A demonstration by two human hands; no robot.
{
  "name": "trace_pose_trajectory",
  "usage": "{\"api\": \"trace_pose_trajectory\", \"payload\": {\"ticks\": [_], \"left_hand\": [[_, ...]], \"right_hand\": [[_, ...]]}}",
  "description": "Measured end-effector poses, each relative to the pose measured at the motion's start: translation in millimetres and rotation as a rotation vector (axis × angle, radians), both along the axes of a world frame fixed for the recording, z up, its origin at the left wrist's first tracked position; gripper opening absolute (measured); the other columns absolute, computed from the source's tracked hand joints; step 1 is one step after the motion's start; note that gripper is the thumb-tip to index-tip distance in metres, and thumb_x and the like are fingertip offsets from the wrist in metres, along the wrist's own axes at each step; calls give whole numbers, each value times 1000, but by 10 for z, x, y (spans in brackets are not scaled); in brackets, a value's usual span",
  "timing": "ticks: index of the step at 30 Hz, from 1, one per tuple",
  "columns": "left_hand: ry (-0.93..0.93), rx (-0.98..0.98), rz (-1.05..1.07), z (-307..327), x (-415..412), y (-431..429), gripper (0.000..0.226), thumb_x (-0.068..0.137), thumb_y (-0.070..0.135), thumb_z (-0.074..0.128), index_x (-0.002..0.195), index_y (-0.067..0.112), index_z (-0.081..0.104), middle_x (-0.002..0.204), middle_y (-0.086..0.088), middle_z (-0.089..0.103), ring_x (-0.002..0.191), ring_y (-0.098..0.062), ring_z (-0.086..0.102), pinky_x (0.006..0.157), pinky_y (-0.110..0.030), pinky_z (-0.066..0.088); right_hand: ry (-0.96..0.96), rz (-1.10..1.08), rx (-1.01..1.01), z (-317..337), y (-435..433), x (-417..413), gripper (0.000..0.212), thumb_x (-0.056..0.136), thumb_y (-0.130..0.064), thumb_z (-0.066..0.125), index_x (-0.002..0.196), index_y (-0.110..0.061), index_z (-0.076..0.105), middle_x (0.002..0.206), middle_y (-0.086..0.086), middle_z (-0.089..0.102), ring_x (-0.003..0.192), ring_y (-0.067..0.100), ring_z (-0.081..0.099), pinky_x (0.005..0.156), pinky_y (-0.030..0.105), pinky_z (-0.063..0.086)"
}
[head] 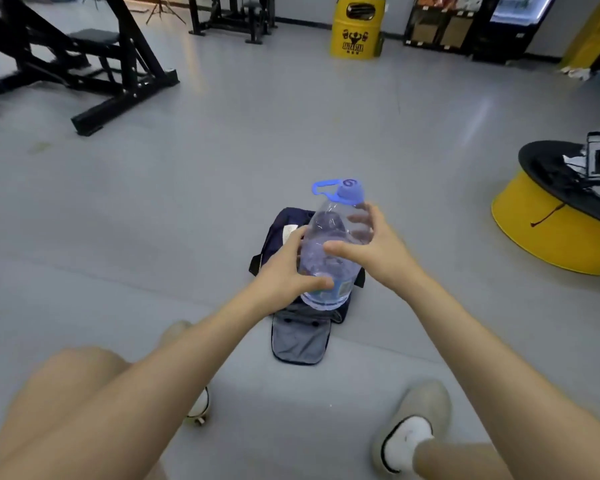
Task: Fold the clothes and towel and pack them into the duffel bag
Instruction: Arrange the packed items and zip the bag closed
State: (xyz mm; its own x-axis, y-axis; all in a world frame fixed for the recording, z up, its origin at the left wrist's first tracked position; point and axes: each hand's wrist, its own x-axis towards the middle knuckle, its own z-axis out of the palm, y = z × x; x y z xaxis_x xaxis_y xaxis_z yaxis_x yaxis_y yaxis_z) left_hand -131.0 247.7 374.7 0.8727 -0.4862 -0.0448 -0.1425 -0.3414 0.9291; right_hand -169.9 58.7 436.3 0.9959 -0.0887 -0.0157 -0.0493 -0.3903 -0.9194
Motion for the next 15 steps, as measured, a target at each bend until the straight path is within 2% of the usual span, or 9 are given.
{"api": "trace_pose_trajectory", "payload": {"ticks": [2, 5, 7, 9, 12, 15], "left_hand": [[-4, 61, -6, -232, 182, -119, 89, 61, 45, 86, 132, 58, 34, 124, 24, 60, 110, -9, 66, 97, -43, 53], [-10, 163, -7, -598, 414, -304, 82, 61, 49, 85, 129, 47, 37, 116, 22, 62, 103, -8, 65, 91, -41, 55], [-1, 244, -24, -940, 559, -400, 84, 61, 53, 82, 131, 46, 35, 118, 24, 59, 105, -8, 63, 91, -40, 53], [1, 324, -48, -1349, 693, -455, 89, 62, 53, 79, 136, 47, 31, 126, 23, 54, 110, -11, 60, 95, -40, 51], [44, 451, -89, -1935, 866, -484, 101, 67, 49, 79, 147, 51, 17, 141, 22, 41, 116, -12, 57, 98, -38, 48], [120, 503, -116, -2432, 935, -528, 103, 69, 48, 77, 152, 49, 15, 145, 17, 41, 124, -15, 52, 102, -38, 46]], "right_hand": [[17, -29, 24, -270, -82, 95, 71, 75, -27, 88, 128, -43, 43, 116, -33, 55, 99, -22, 56, 83, 11, 46], [63, -85, -14, -705, -241, 294, 78, 64, -44, 89, 128, -47, 46, 128, -22, 58, 116, -5, 58, 97, 29, 49], [121, -128, -71, -1038, -302, 412, 78, 60, -52, 87, 126, -49, 46, 123, -24, 59, 113, -1, 58, 89, 26, 48], [188, -169, -99, -1408, -331, 478, 73, 64, -50, 87, 125, -47, 46, 114, -25, 61, 106, 0, 59, 79, 21, 46], [281, -241, -54, -1989, -359, 552, 68, 66, -46, 87, 120, -50, 47, 110, -28, 65, 104, -3, 61, 83, 25, 49], [351, -265, -61, -2414, -390, 609, 63, 67, -47, 86, 113, -58, 44, 107, -34, 63, 101, -14, 56, 82, 21, 46]]}}
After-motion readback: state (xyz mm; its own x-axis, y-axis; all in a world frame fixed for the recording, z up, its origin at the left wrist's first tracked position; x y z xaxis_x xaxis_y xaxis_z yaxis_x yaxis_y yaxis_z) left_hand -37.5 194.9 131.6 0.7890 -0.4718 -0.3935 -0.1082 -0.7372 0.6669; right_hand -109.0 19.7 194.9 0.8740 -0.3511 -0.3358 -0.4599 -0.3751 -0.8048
